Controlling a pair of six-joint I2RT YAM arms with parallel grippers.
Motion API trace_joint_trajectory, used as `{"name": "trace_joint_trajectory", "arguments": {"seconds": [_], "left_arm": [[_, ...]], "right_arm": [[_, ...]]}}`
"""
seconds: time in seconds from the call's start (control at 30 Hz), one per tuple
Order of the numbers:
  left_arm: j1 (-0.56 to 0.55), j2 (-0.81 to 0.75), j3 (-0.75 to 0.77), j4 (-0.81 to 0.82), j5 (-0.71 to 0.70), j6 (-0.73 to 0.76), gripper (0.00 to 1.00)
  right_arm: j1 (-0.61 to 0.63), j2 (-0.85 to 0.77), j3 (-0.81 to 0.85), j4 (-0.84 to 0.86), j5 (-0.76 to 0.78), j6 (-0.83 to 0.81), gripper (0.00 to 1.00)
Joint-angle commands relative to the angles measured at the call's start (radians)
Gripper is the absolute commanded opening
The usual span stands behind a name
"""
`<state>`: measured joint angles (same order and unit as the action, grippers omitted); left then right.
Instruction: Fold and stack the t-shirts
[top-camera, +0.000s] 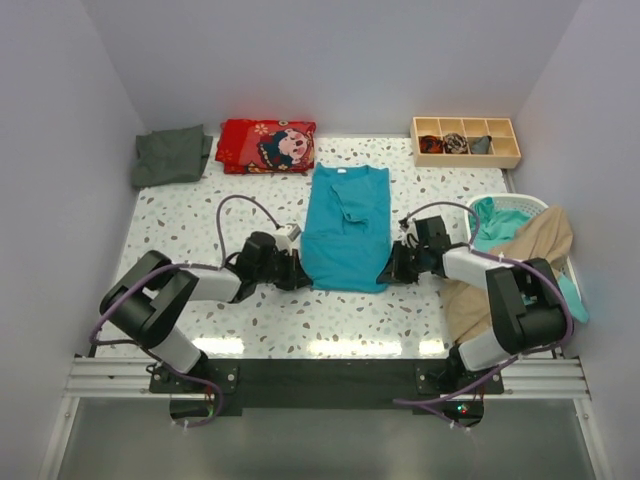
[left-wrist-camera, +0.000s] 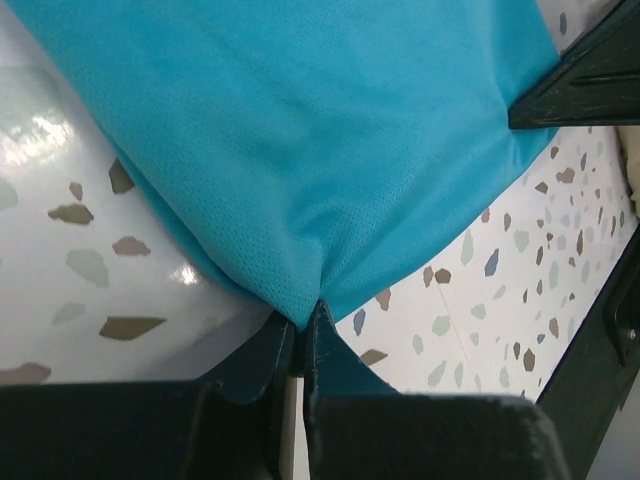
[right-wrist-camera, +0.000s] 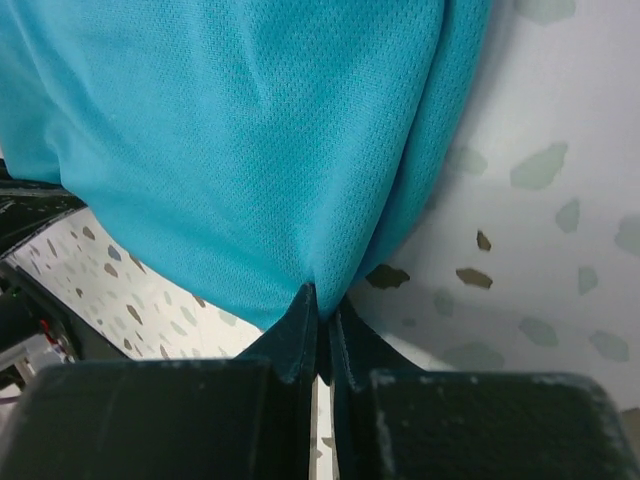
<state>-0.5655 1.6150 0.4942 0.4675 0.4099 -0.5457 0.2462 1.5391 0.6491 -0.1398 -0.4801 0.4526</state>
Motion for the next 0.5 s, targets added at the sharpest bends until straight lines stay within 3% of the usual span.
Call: {"name": "trace_joint_trajectory", "arguments": {"seconds": [0.0,0.17,0.3,0.47], "left_arm": [[-0.034,-0.09,-0.017,-0.208,-0.062,0.049,0.0],[-0.22,-0.25,-0.036,-0.364,-0.151,-0.032,0.0],[-0.342,-0.342,-0.095,-0.38,-0.177,-0.134,0.0],[-0.428,-0.498,-0.103,-0.524,-0.295,-0.227,0.0]], "right_arm": [[0.007,-0.105,-0.052,-0.104,0.046,-0.011,0.0],[0.037,-0.284,-0.127,-0.187,0.057,0.018,0.0],[0.135,-0.445,-0.183,-0.26,0.095,0.081,0.0],[0.214,-0.657,-0.229,-0.365,0.155,0.158,0.0]]}}
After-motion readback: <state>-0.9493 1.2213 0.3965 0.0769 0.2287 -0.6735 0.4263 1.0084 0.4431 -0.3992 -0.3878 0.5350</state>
